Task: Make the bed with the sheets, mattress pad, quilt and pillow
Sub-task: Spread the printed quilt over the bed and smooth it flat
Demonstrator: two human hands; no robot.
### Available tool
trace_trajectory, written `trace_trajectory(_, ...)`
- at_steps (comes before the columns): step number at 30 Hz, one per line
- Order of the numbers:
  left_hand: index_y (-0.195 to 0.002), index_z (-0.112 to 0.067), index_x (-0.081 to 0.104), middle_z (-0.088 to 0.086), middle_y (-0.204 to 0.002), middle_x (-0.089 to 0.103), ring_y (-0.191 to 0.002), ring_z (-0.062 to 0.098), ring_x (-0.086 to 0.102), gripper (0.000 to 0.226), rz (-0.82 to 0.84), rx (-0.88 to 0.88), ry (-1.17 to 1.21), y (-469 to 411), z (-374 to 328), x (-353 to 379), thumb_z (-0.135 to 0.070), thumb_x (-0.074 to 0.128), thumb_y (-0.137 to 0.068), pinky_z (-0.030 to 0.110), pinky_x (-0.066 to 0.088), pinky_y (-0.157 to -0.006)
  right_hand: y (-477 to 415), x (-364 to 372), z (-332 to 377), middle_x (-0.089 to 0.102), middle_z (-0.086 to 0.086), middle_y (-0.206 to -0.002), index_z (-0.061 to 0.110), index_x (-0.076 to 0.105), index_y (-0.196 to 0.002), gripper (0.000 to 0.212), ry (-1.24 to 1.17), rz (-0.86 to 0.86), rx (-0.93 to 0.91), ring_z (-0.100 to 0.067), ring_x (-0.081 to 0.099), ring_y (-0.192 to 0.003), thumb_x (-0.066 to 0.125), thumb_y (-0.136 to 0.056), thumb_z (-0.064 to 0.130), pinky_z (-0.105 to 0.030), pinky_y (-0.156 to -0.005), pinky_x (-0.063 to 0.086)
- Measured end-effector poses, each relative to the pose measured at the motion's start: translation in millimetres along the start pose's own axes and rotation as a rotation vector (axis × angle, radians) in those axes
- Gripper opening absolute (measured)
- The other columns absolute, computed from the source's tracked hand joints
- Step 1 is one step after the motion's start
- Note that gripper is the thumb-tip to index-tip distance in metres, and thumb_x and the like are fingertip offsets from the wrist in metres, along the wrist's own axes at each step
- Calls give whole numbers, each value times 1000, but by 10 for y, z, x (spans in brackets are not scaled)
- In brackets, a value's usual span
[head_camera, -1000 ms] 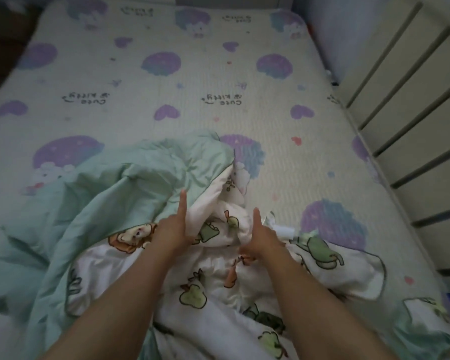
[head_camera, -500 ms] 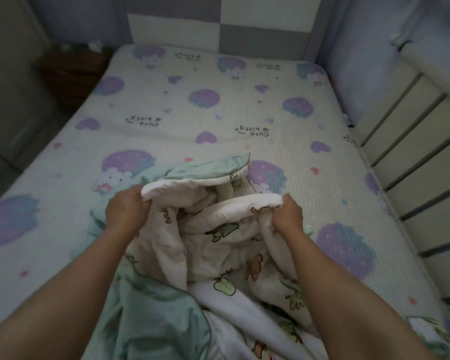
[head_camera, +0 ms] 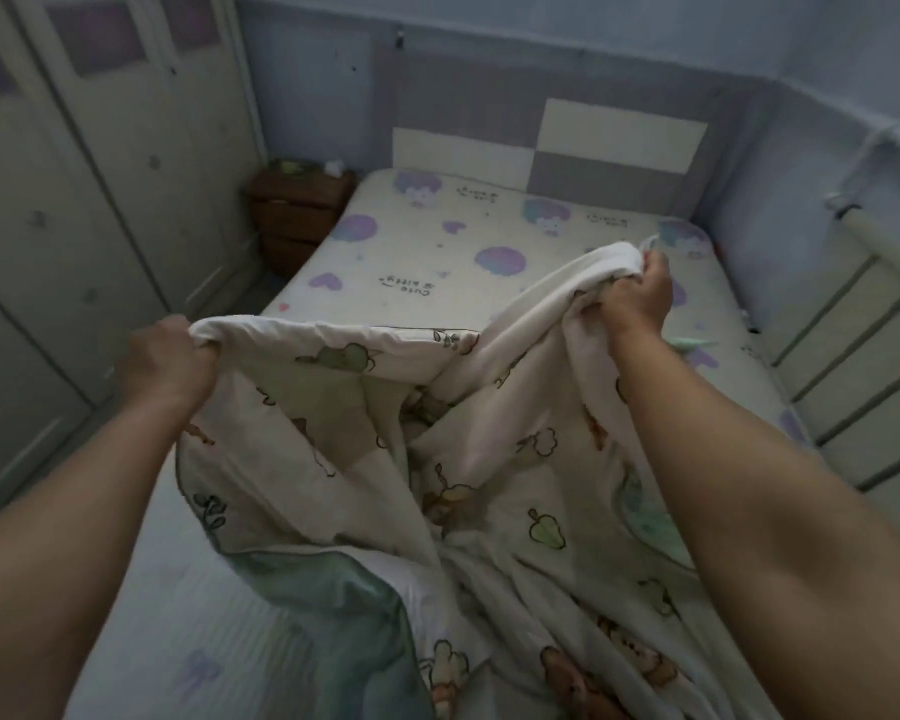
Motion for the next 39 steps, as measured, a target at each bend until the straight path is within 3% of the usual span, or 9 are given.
trace_trajectory(5, -94, 11, 61, 37, -98, 60, -91, 50, 59, 36, 47, -126, -64, 97, 730, -172, -23, 47, -92, 46, 48, -74, 288, 88, 247, 61, -6, -99, 14, 54, -103, 26, 53, 54, -56, -21, 56, -90, 38, -82, 7, -29, -77, 43)
trace_trajectory(12, -118, -1, 57, 28, -121, 57, -108, 42, 55, 40, 366, -123, 13, 584, 852, 521, -24, 62, -85, 40, 45, -87, 653, 323, -382, 59, -5, -96, 21, 48, -98, 27, 183, 207, 97, -25, 57, -87, 46, -78, 3, -32, -71, 47)
trace_trajectory(17, -141, -8, 39, 21, -136, 49, -123, 34, 49, 71, 548, -30, 51, 721, 372, 1138, -19, 70, -78, 39, 43, -99, 642, 260, -982, 56, -9, -104, 16, 49, -112, 34, 308, 283, 181, -23, 51, -89, 54, -81, 5, -29, -72, 38)
trace_trajectory(25, -145, -15, 34, 17, -140, 41, -129, 30, 41, 71, 666, 229, 87, 752, -1165, 2128, -21, 67, -82, 33, 33, -104, 359, 198, -1849, 50, -3, -106, 14, 44, -127, 37, 308, 473, 270, -19, 48, -94, 54, -91, 12, -28, -75, 36)
trace_trajectory(27, -146, -16, 32, 15, -142, 39, -130, 30, 39, 70, 689, 281, 86, 785, -1562, 2415, -24, 65, -84, 33, 32, -105, 296, 269, -2161, 49, -2, -116, 15, 32, -139, 64, 256, 555, 304, -21, 50, -107, 63, -84, 9, -30, -83, 41)
trace_trajectory(30, -147, -16, 28, 15, -143, 37, -131, 30, 37, 73, 719, 344, 87, 843, -2058, 2863, -29, 64, -85, 34, 31, -107, 346, 452, -2686, 27, -8, -151, 41, -23, -144, 132, 232, 679, 470, -27, 40, -131, 83, -66, 23, -48, -102, 43)
trace_trajectory(32, -148, -16, 24, 14, -146, 33, -133, 30, 34, 77, 742, 381, 81, 877, -2289, 3136, -33, 64, -84, 37, 32, -109, 394, 620, -3055, 8, -8, -159, 48, -39, -132, 152, 284, 713, 508, -29, 25, -142, 88, -49, 45, -54, -108, 36)
trace_trajectory(35, -150, -19, 15, 12, -153, 20, -139, 30, 23, 84, 771, 394, 38, 865, -2465, 3504, -42, 62, -85, 43, 30, -111, 576, 779, -3041, -25, -9, -156, 28, -44, -134, 151, 423, 831, 482, -31, -12, -146, 86, -60, 45, -52, -118, 11)
trace_trajectory(39, -151, -24, 4, 9, -158, 4, -145, 29, 7, 96, 769, 352, -15, 750, -2481, 3884, -55, 61, -81, 50, 23, -113, 838, 1065, -3325, -43, -15, -145, 15, -41, -136, 141, 497, 1008, 499, -40, -31, -138, 80, -70, 47, -55, -117, -1)
Point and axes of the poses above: each hand's wrist, its own y-axis away from the middle knuckle, its own x-axis out of the palm, z = x × y, the point moved 6 cm from there along -y, towards the middle knuckle
